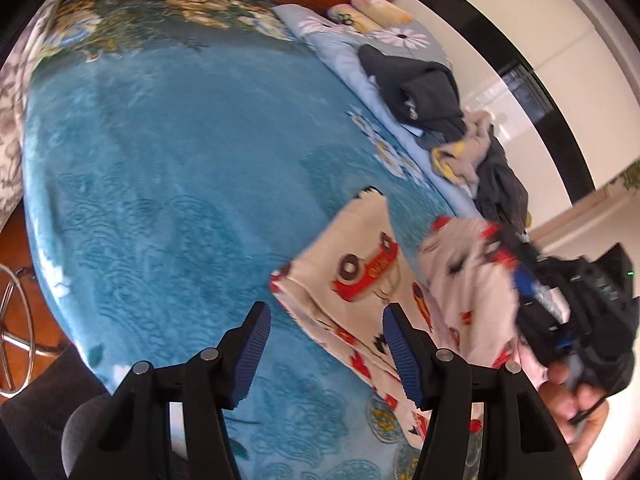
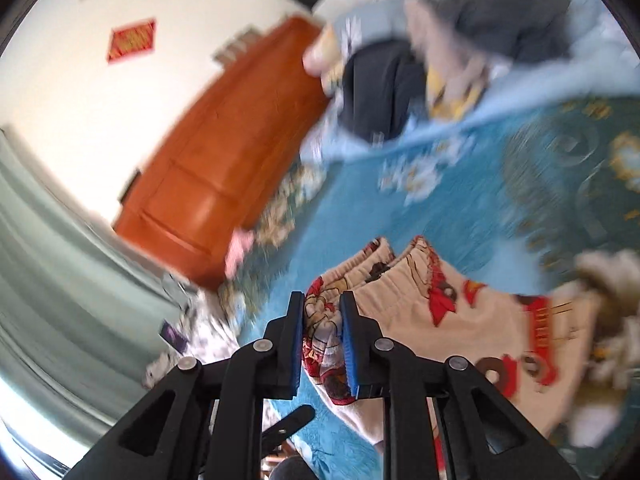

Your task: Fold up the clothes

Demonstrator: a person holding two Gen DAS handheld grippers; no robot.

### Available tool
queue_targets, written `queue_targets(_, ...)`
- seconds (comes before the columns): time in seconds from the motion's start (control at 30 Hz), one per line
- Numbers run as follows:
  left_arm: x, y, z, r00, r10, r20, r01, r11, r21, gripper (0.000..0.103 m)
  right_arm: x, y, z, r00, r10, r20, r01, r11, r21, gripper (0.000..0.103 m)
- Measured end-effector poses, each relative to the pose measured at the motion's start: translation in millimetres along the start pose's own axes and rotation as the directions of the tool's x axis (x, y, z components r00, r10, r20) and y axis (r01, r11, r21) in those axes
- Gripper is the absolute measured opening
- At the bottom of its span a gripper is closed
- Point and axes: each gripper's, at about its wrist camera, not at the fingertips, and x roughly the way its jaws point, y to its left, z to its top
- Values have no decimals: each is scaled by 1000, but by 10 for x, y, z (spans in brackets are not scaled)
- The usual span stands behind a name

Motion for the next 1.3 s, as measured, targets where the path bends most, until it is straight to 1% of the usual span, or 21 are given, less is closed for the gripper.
queue_targets(0.1, -11, 121, 20, 1000, 15, 8, -15, 1000, -26, 63, 553, -18, -212, 992, -28, -122, 29, 1000, 7, 18)
queue_targets(0.23, 41, 231, 42, 1000, 28, -4, -29, 998, -60, 63, 984, -34, -442, 975, -56, -213, 52, 998, -22, 18)
queue_targets(0.3, 70, 247, 46, 1000, 23, -10, -24, 997, -69, 63, 1098, -48, -483, 969, -78, -234, 71, 997, -35, 18)
queue_targets(0.37, 95, 223, 53, 1000, 3, -18, -4, 998, -69, 63, 1168, -54, -514, 964, -100, -245, 91, 995, -49, 19)
queue_targets(0.43, 123, 158, 56, 999, -31, -26, 29, 998, -58, 63, 1160, -54, -515, 963, -92, -252, 82, 995, -50, 23)
queue_targets(0.47, 140, 119, 57, 998, -49, -31, 48, 997, -52, 63, 1152, -66, -509, 962, -82, -262, 73, 996, -45, 27)
queue_targets(0.5, 164, 73, 58, 997, -68, -39, 66, 997, -45, 63, 1138, -80, -505, 960, -70, -271, 62, 997, -37, 28)
queue_targets(0.57, 220, -30, 60, 994, -98, -55, 97, 995, -25, 63, 1076, -113, -497, 959, -39, -279, 37, 999, -13, 29)
queue_targets(0.6, 242, -73, 61, 993, -103, -62, 103, 995, -13, 63, 1009, -131, -481, 963, -28, -270, 29, 1000, 1, 29)
queue_targets(0.67, 302, -169, 66, 991, -105, -80, 107, 994, 16, 64, 820, -188, -428, 973, -26, -231, 31, 999, 19, 30)
queue_targets(0.73, 357, -252, 79, 990, -106, -92, 110, 993, 43, 64, 606, -256, -365, 982, -33, -184, 39, 999, 34, 36)
queue_targets(0.77, 385, -291, 88, 991, -96, -95, 102, 993, 57, 64, 499, -291, -333, 986, -36, -161, 43, 998, 41, 38)
queue_targets(0.83, 439, -353, 93, 991, -84, -100, 93, 992, 82, 64, 257, -411, -278, 991, -58, -120, 65, 996, 59, 38)
queue_targets(0.93, 521, -451, 75, 993, -68, -100, 80, 989, 125, 61, -68, -611, -246, 990, -116, -78, 123, 988, 90, 38)
queue_targets(1.0, 565, -503, 55, 994, -49, -100, 64, 986, 154, 53, -262, -743, -244, 988, -142, -55, 147, 982, 121, 38)
queue_targets(1.03, 592, -520, 52, 994, -29, -101, 46, 985, 167, 45, -348, -811, -245, 987, -153, -46, 158, 978, 138, 38)
queue_targets(1.07, 618, -528, 45, 995, -3, -105, 21, 983, 180, 34, -427, -878, -248, 986, -165, -38, 168, 974, 154, 38)
queue_targets(1.1, 630, -517, 41, 994, 16, -106, 4, 983, 184, 26, -482, -945, -255, 984, -175, -32, 178, 969, 174, 38)
queue_targets(1.13, 641, -500, 45, 994, 23, -105, -3, 984, 181, 23, -518, -1004, -261, 983, -179, -30, 182, 963, 197, 38)
queue_targets(1.2, 616, -480, 59, 996, -5, -93, 21, 986, 166, 21, -577, -1116, -273, 982, -187, -26, 188, 952, 241, 38)
queue_targets(1.3, 474, -541, 140, 997, -58, -44, 66, 979, 194, 20, -600, -1196, -290, 983, -181, -27, 181, 945, 273, 38)
